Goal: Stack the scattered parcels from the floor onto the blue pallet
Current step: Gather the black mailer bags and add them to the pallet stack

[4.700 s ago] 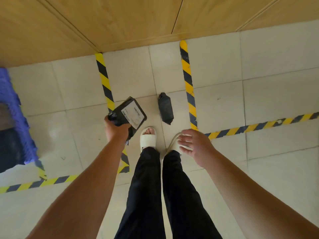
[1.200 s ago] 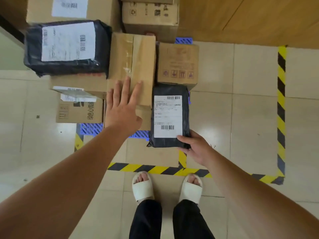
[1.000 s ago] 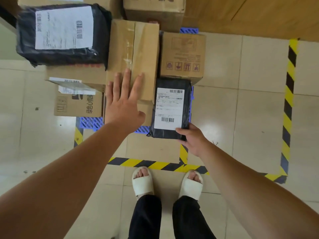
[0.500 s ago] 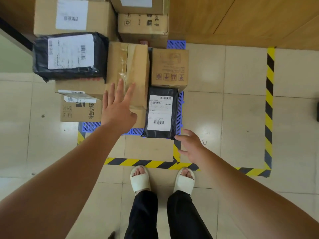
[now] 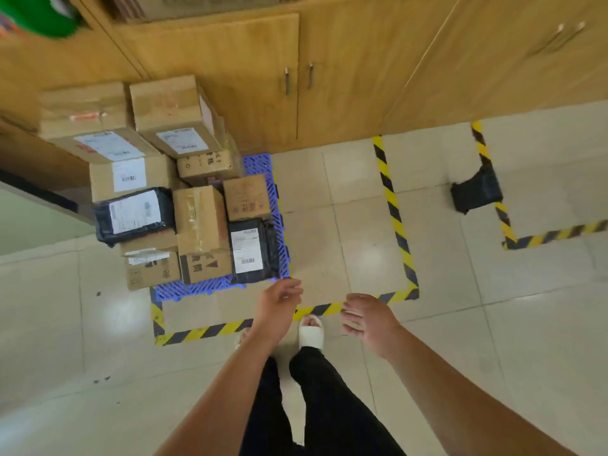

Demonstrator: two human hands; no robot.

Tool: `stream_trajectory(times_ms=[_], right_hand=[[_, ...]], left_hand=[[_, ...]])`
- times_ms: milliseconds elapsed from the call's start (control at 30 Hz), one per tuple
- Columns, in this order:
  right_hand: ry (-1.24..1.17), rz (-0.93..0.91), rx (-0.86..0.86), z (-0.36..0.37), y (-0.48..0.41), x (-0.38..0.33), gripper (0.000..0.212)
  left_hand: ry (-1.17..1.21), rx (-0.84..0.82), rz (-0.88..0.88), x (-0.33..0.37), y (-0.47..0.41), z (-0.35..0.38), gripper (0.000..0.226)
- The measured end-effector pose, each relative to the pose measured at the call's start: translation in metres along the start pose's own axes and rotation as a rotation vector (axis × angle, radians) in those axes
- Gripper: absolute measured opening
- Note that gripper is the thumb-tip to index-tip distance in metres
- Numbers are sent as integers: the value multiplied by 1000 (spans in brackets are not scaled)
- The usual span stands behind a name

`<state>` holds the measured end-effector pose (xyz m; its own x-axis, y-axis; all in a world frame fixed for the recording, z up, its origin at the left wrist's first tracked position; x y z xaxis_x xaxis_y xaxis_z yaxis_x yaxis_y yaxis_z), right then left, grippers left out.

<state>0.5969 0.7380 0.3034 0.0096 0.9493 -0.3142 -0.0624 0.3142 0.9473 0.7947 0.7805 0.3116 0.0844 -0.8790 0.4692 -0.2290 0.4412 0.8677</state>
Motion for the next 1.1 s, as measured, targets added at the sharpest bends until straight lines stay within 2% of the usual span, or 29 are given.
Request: stream_trajectory(times_ms=[133, 267, 333, 400, 467, 700, 867, 1100], right_hand=[[-174, -76, 72, -44, 57, -46, 14], [-309, -150, 182, -93, 83, -91, 16], [-372, -212, 209, -117, 86, -115, 18], [-442, -264, 224, -144, 85, -135, 18], [-481, -292, 244, -172, 83, -155, 19], [-605, -265, 442, -284, 76, -250, 26], [-803, -348, 498, -356, 86, -308, 22], [-981, -344, 531, -453, 73, -336, 14]], left_hand=[[45, -123, -26, 51, 55, 48, 25], [-7, -213, 14, 114, 78, 83, 30], [-40, -207, 42, 148, 71, 101, 26], [-62, -168, 48, 180, 51, 121, 12], [-96, -154, 57, 211, 30, 148, 16], [-301, -291, 60, 332, -23, 278, 16], [-476, -391, 86, 411, -43, 385, 16], [-666, -483, 41, 464, -58, 530, 26]])
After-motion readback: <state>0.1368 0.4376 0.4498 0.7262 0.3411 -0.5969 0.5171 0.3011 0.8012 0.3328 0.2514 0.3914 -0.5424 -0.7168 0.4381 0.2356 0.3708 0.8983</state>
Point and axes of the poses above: each hand's wrist, its own y-axis away from the middle knuckle, its own z-axis out of the palm, x = y × z, the point moved 4 cm from there along -y, towards the middle knuckle, and after that the axes turned 6 degrees about -z, right-handed, at the moved point
